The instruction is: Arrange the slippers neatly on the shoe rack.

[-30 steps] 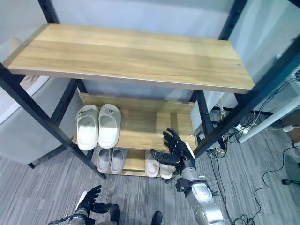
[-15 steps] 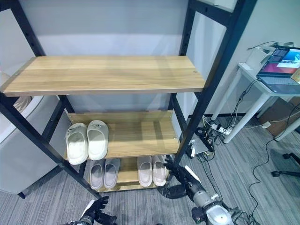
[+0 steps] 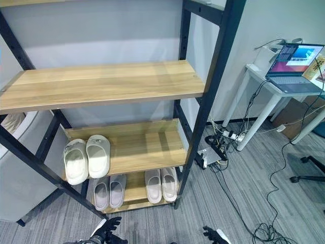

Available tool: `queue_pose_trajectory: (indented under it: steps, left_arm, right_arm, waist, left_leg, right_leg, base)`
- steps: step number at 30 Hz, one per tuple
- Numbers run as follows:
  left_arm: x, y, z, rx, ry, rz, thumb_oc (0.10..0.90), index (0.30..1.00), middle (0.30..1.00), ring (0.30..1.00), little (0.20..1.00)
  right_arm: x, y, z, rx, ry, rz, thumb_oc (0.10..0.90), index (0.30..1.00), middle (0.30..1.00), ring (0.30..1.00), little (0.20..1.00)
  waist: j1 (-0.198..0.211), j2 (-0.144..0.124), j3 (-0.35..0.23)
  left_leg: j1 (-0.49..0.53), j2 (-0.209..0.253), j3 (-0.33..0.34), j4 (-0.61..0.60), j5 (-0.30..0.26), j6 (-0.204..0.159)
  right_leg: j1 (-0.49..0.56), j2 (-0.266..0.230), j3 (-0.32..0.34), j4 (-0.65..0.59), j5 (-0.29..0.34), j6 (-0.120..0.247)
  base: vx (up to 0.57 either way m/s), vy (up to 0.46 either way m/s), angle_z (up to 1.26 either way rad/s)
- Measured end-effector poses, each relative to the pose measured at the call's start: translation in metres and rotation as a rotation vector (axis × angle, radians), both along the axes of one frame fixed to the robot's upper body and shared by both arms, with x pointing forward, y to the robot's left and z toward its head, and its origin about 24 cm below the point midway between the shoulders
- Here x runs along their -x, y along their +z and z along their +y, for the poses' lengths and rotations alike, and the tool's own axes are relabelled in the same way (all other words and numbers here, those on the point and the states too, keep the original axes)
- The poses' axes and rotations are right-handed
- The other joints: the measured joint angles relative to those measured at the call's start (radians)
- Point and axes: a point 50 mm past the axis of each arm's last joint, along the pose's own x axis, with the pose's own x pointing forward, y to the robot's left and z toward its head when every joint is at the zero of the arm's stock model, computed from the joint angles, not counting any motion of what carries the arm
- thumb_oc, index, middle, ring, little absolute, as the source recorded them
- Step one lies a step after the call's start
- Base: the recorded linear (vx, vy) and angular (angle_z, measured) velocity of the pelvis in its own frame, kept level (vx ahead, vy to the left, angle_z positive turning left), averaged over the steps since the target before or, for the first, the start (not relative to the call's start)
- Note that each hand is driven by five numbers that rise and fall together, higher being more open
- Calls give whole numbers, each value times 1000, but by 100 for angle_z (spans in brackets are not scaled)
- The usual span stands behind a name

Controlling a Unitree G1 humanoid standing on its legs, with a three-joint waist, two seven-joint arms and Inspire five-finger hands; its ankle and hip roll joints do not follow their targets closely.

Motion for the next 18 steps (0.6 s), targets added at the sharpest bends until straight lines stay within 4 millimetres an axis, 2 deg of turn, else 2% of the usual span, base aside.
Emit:
queue_pose_trajectory:
  steps: [4, 7, 10, 11, 12, 14, 15, 16, 17, 18]
  left_arm:
    - [-3, 0, 2, -10, 0, -2, 800, 900, 900, 900, 900]
    - [-9, 0, 3, -23, -4, -2, 800, 900, 900, 900, 900]
    - [-11, 0, 2, -17, 4, -7, 800, 900, 900, 900, 900]
    - [-13, 1, 3, -17, 1, -16, 800, 900, 900, 900, 900]
    - [-16, 2, 6, -24, 6, -17, 800, 900, 900, 900, 900]
    - [-21, 3, 13, -59, 17, -17, 800, 900, 900, 900, 900]
    - [-20, 2, 13, -62, 16, -11, 800, 900, 900, 900, 900]
    - [-19, 1, 10, -55, 15, -5, 800, 900, 900, 900, 900]
    - [-21, 1, 5, -53, -13, -10, 800, 900, 900, 900, 900]
    - [-28, 3, 3, -61, -50, -25, 800, 900, 900, 900, 900]
  right_arm:
    - [3, -5, -3, 34, -30, 35, 800, 900, 900, 900, 900]
    - [-4, -7, -7, 60, -37, 42, 800, 900, 900, 900, 900]
    - [-2, -9, -14, 91, -54, 77, 800, 900, 900, 900, 900]
    - [-2, -10, -14, 97, -58, 89, 800, 900, 900, 900, 900]
    - [-3, -11, -14, 103, -60, 94, 800, 900, 900, 900, 900]
    - [-2, -13, -9, 102, -56, 98, 800, 900, 900, 900, 900]
    - [-1, -13, -10, 103, -57, 99, 800, 900, 900, 900, 900]
    - [0, -12, -12, 111, -58, 103, 800, 900, 900, 900, 900]
    - [4, -13, -12, 117, -58, 118, 800, 900, 900, 900, 900]
    - [7, -16, -7, 106, -65, 134, 800, 900, 900, 900, 900]
  waist:
    - [25, 11, 7]
    - [32, 25, 43]
    - [39, 43, 64]
    - [40, 32, 65]
    - [39, 17, 69]
    - [17, -42, 67]
    - [5, -44, 68]
    - [-16, -31, 67]
    - [-21, -20, 66]
    - [-22, -31, 71]
  left_leg:
    - [-14, 11, -4, 2, -7, -7]
    - [-77, 16, -42, 79, -9, -17]
    - [-113, 15, -73, 114, -2, -28]
    - [-125, 11, -71, 150, -31, -39]
    - [-140, 0, -62, 217, -70, -25]
    - [-111, -50, -33, 327, -163, -15]
    - [-94, -49, -28, 328, -163, -14]
    - [-57, -41, -32, 295, -162, -9]
    - [-38, -44, -30, 237, -180, 14]
    - [-31, -57, -36, 204, -182, 28]
  right_leg:
    - [-7, 9, -1, 0, -6, -8]
    - [-23, 17, -20, 8, -7, -16]
    - [-38, 13, -47, 19, -12, -31]
    - [-46, -9, -65, 21, 0, -67]
    - [-45, -28, -71, 21, 4, -81]
    - [-39, -101, -72, 28, -2, -64]
    - [-39, -106, -72, 32, -3, -60]
    - [-44, -104, -73, 49, 3, -34]
    - [-63, -98, -72, 69, 2, -20]
    - [-80, -111, -70, 77, 7, -3]
  base:
    - [-209, -25, 3]
    - [-225, -23, 28]
    - [-164, 26, 31]
    - [-89, 62, 13]
    - [-27, 53, -1]
    - [-22, 87, 5]
    - [-36, 113, 21]
    - [-41, 98, 22]
    - [-91, 199, 25]
    - [-97, 208, 22]
